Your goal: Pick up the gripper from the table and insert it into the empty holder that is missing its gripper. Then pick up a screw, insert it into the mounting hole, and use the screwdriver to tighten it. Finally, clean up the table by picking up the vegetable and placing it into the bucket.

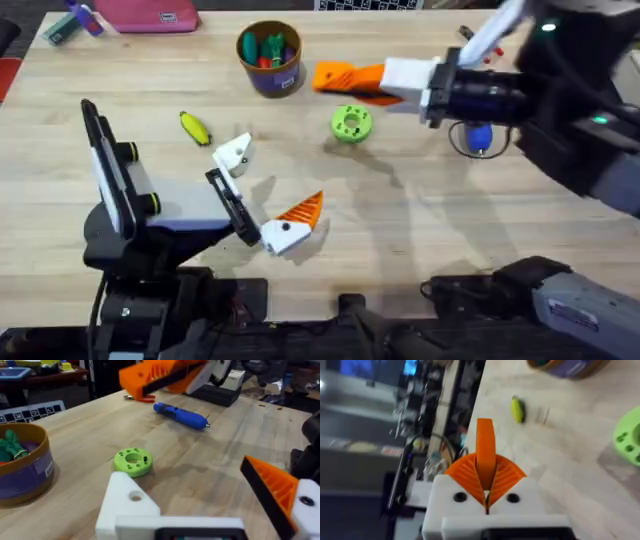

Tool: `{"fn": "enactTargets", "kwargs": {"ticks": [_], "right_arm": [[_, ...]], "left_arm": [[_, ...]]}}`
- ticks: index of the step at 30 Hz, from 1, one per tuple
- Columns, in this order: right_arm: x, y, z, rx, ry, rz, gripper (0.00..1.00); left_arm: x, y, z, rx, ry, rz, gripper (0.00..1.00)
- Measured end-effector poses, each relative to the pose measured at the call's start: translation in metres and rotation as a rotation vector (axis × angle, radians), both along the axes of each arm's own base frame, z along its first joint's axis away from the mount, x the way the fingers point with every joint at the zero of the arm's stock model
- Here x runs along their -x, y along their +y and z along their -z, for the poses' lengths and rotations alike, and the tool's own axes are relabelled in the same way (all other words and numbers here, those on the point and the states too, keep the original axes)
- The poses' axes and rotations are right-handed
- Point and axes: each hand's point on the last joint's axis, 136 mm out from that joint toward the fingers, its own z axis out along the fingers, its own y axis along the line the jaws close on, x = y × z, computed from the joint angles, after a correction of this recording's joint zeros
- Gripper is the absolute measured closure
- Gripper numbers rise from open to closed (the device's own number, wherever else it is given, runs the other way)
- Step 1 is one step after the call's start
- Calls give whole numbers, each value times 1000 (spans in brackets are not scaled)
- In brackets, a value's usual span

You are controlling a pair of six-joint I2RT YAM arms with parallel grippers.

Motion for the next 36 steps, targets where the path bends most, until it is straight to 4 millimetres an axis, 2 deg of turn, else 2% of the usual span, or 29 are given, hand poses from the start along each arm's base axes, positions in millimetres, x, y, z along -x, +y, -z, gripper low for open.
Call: {"fn": "enactTargets", "kwargs": {"ticks": [6,9,12,15,21,24,31,36], "right_arm": [[12,22,35,-64,127,-243,992],[22,27,58,-91,221,-346,992],[29,30,68,-125,268,-437,992],[31,33,62,-168,252,-528,992],[19,40,36,-207,144,-628,992],[22,47,28,-212,89,-670,992],[43,65,25,-216,16,-767,992],[50,73,30,-218,14,-799,992]], "left_arm": [[0,0,0,0,0,0,15],[0,0,0,0,0,0,15],[0,0,0,0,0,0,16],[0,0,0,0,0,0,16],[0,0,0,0,0,0,15],[0,0,0,0,0,0,14],[0,0,0,0,0,0,15],[0,0,0,0,0,0,15]]}}
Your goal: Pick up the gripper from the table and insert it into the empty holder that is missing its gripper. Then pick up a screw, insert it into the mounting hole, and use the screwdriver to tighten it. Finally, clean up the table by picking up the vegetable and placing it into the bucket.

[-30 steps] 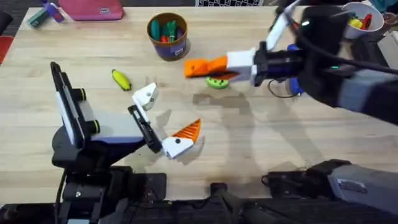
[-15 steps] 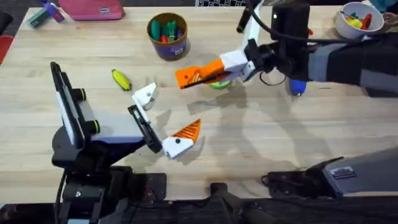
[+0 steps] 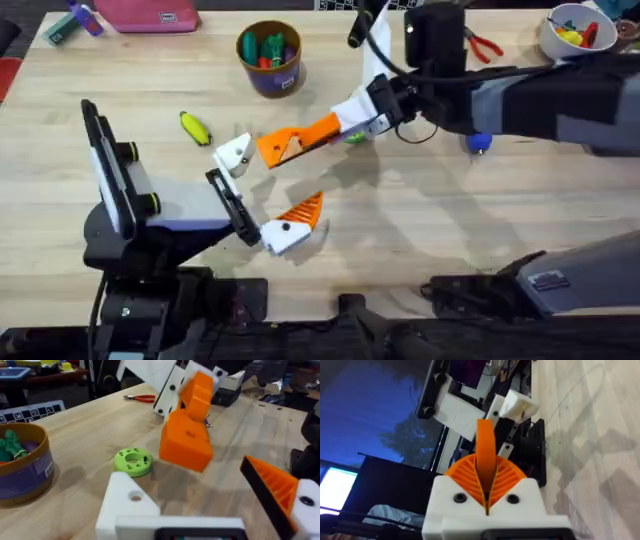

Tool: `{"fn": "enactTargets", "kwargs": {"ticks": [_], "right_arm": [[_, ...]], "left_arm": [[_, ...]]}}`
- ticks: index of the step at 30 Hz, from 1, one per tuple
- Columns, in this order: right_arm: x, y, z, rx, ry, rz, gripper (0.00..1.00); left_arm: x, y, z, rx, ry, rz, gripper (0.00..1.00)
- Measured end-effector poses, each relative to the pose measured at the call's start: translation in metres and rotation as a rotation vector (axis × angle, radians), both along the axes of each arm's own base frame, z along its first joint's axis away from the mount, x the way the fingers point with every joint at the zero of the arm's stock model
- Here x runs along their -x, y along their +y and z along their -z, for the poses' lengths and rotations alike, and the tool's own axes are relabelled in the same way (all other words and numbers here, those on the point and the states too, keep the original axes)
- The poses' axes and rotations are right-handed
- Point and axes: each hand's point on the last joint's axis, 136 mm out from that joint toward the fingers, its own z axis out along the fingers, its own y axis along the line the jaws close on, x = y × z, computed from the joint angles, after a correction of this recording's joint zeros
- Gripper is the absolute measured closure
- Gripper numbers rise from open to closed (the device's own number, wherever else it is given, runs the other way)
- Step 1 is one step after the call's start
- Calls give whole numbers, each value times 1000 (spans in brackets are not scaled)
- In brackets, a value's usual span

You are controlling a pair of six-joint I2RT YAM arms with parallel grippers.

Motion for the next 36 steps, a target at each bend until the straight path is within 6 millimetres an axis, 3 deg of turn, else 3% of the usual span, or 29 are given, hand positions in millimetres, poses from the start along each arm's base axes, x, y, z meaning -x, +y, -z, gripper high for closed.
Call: {"fn": "enactTargets", "kwargs": {"ticks": [6,18,36], "right_arm": [[0,6,21,21,45,-18,992],[10,19,38,40,80,-65,992],[4,28,32,71,141,-80,992]], "left_arm": [[0,0,0,0,0,0,15],[0,0,0,0,0,0,16],[0,0,0,0,0,0,14]]}}
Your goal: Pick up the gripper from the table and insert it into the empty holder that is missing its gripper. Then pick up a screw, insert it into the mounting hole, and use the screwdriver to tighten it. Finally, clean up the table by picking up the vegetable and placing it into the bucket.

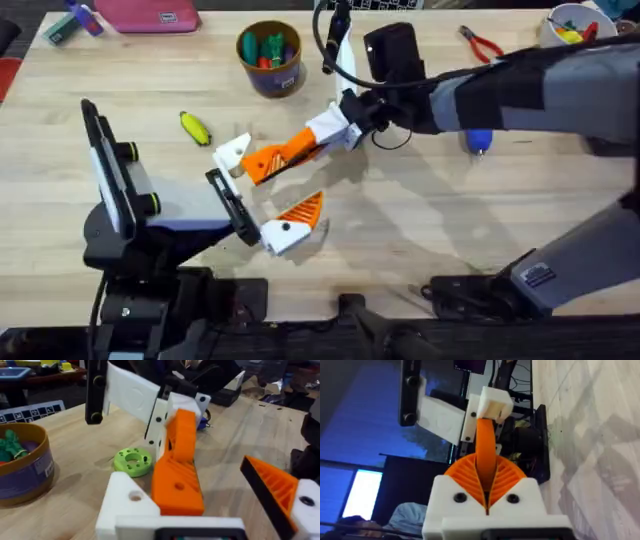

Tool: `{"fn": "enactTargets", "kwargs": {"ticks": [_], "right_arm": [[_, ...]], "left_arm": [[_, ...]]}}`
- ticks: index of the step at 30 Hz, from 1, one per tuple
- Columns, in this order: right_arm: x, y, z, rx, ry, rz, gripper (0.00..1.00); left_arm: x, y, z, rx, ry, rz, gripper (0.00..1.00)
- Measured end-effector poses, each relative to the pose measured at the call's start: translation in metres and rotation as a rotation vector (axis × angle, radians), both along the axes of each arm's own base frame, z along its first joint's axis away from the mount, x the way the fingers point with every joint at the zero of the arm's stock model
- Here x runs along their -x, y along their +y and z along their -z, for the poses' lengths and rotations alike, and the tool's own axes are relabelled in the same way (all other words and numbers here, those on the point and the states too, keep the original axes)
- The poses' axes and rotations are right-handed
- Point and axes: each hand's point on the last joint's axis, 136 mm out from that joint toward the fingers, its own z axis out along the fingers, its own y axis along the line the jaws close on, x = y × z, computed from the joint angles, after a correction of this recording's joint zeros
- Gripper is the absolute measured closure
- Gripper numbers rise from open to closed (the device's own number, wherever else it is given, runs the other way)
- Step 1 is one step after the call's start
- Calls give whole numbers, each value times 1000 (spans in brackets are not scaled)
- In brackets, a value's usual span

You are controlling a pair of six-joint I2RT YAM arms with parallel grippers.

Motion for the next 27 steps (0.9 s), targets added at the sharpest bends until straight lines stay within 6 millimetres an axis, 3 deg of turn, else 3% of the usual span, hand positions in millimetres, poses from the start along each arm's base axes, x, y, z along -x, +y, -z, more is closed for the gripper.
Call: {"fn": "enactTargets", "kwargs": {"ticks": [4,27], "right_arm": [[-1,1,10,27,49,-2,992],[-16,20,-2,103,91,42,993]], "left_arm": [[0,0,0,4,7,-1,15],[0,0,0,3,5,-2,16]]}}
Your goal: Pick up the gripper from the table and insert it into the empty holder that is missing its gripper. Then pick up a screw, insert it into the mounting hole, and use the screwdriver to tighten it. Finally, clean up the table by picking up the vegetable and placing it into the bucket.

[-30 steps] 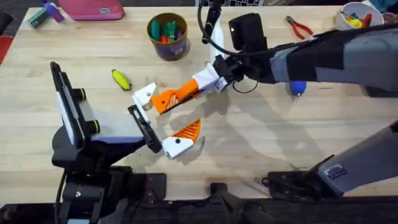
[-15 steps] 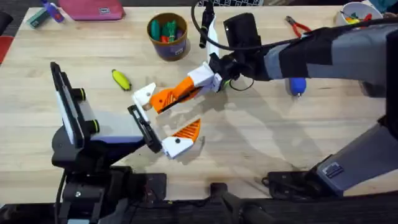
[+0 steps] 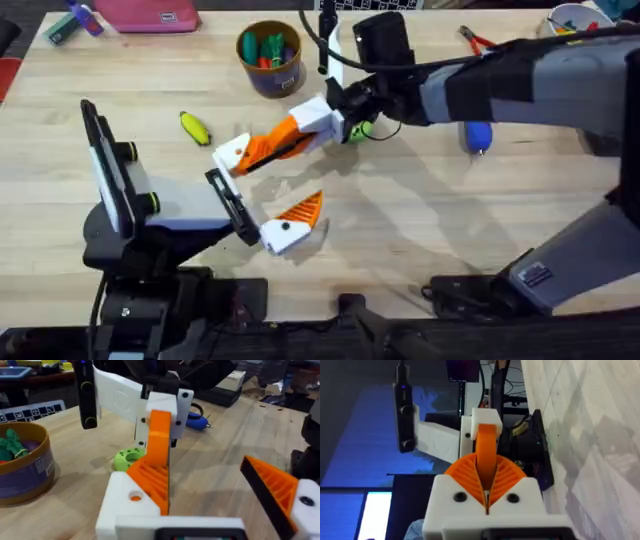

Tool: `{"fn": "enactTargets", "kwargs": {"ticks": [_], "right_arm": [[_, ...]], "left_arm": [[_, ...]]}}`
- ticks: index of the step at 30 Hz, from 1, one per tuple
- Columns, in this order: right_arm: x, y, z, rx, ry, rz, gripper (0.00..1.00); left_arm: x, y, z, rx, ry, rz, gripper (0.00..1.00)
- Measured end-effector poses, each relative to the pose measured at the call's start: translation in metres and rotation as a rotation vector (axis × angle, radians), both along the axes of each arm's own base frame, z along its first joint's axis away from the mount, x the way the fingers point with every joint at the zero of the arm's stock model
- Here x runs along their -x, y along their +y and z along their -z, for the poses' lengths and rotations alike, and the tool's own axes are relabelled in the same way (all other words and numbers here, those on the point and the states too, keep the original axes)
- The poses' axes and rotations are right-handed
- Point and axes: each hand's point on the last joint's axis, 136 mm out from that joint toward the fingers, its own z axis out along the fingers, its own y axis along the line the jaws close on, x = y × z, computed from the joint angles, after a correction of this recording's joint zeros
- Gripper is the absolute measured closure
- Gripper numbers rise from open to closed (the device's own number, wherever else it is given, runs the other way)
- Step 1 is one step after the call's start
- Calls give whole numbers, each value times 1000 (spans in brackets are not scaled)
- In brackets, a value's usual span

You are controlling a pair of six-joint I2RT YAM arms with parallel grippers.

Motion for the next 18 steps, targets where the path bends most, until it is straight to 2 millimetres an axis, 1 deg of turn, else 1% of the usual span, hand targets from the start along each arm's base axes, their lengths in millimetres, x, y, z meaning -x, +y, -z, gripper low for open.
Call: {"fn": "enactTargets", "kwargs": {"ticks": [5,18], "right_arm": [[-2,8,0,26,-8,19,993],[-7,12,2,55,2,48,993]], "left_arm": [[-1,1,0,0,1,-6,15],[-3,2,0,4,7,-22,14]]}}
